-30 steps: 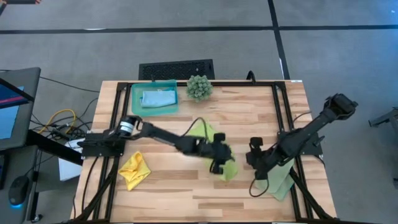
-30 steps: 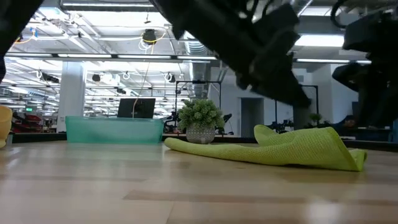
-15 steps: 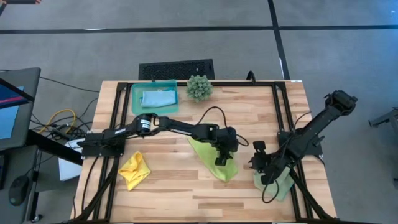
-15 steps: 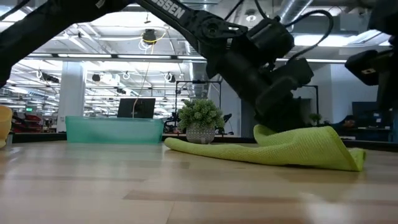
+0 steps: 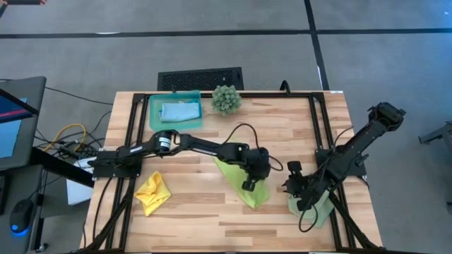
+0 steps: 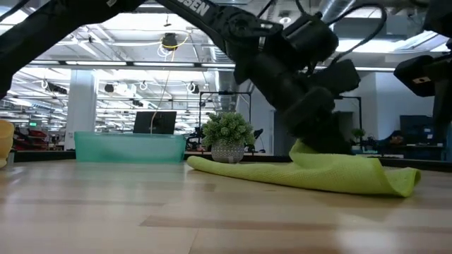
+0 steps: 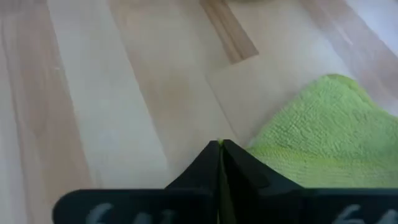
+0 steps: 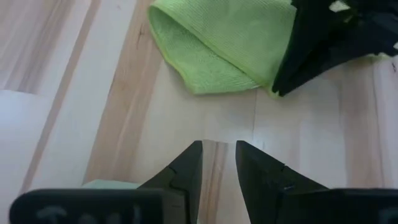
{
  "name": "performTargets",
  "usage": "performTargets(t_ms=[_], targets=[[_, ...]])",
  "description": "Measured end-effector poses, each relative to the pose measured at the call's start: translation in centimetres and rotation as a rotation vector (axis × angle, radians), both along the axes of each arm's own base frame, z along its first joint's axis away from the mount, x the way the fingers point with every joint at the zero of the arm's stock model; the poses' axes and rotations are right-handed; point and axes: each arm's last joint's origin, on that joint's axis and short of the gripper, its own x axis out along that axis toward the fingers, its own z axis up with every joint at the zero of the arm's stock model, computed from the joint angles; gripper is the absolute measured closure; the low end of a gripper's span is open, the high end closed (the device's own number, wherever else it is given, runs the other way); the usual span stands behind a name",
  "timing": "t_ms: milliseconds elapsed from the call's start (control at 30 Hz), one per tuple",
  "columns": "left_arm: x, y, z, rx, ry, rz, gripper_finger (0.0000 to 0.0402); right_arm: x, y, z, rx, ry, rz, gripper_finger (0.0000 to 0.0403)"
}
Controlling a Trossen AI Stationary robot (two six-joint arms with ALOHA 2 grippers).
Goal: Fold microfiber towels
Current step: Fold the light green microfiber cloth
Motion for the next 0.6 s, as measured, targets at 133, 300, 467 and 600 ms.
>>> performTargets(t_ms=[133,300,467,600], targets=[[-0.7,-2.3,2.5,0.103,0.048,-0.019,0.0399,0.0,0.0,0.0,0.003,-0.004,0.001,0.0284],[-3.5,-7.1,6.5,0.314,0.167,0.013,0.0401,0.3,0.3,-0.3,0.058,-0.063,0.006,0.0284],[-7.8,-12.1,9.8,0.566,0.222,0.153,0.0401,0.2,0.3,-1.6,0.115,-0.142,0.030,0.0284],[-11.0,-14.5,12.8,0.713,0.143,0.320,0.0401,0.4,0.1,-2.2,0.159,-0.216,0.037,0.0280]])
